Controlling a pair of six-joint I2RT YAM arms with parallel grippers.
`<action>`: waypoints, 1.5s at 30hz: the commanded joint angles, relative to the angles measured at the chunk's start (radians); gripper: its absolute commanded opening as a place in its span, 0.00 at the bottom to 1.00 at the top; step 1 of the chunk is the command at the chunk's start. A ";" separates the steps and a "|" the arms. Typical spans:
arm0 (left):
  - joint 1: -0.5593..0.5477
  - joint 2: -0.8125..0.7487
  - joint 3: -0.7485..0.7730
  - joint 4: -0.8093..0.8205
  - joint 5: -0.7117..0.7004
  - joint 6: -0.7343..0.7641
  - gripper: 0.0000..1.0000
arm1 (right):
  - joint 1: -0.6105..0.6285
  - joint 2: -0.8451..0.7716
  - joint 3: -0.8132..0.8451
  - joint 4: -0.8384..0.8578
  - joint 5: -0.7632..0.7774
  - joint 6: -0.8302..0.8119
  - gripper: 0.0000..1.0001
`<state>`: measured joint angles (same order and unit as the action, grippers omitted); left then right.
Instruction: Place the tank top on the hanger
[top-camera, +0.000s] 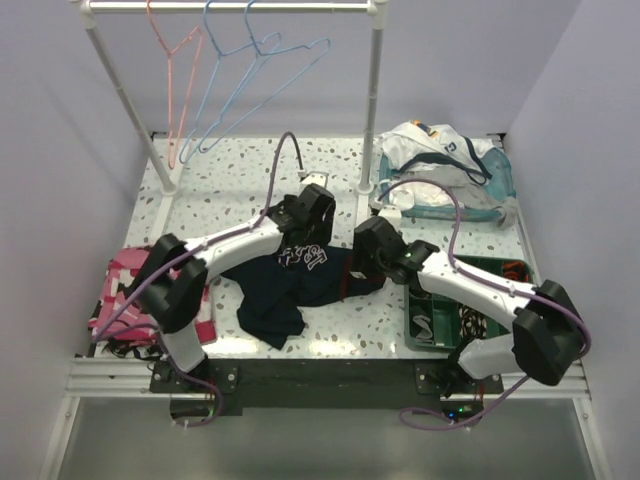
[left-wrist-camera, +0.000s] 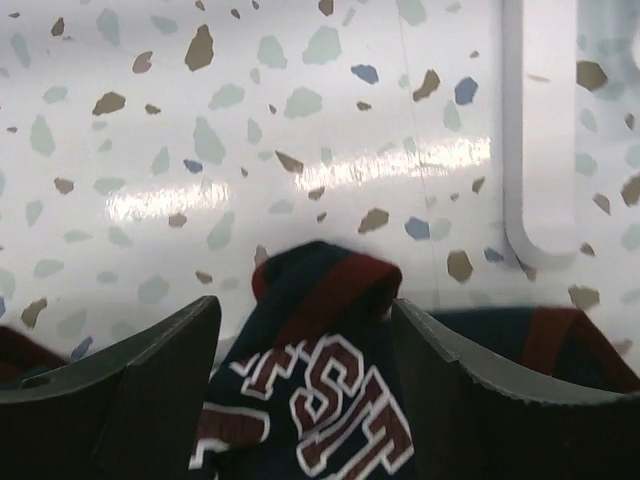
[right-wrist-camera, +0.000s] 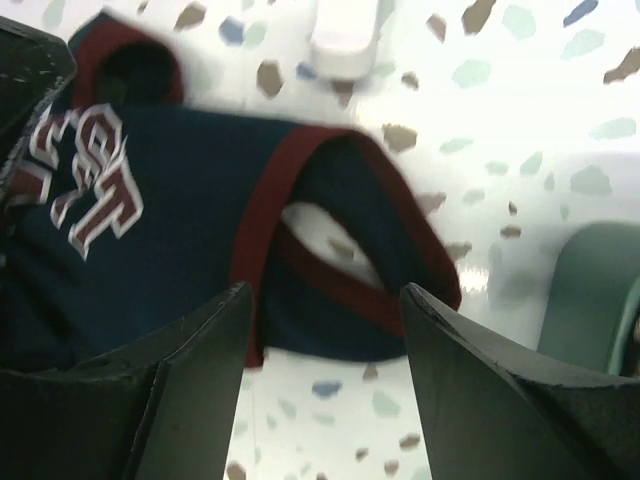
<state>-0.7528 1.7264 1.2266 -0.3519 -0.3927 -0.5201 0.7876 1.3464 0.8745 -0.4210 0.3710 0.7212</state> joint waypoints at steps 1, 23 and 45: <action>0.032 0.116 0.158 0.065 -0.034 0.051 0.71 | -0.051 0.065 0.030 0.157 -0.033 0.021 0.62; 0.047 0.214 0.079 0.054 0.107 0.031 0.47 | -0.128 0.352 0.103 0.301 -0.072 0.087 0.51; 0.052 -0.112 0.154 -0.050 -0.196 0.054 0.00 | -0.120 0.085 0.289 0.162 -0.090 -0.057 0.00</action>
<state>-0.7078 1.8309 1.2861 -0.3985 -0.4259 -0.4862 0.6662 1.5852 1.0241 -0.2443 0.2699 0.7383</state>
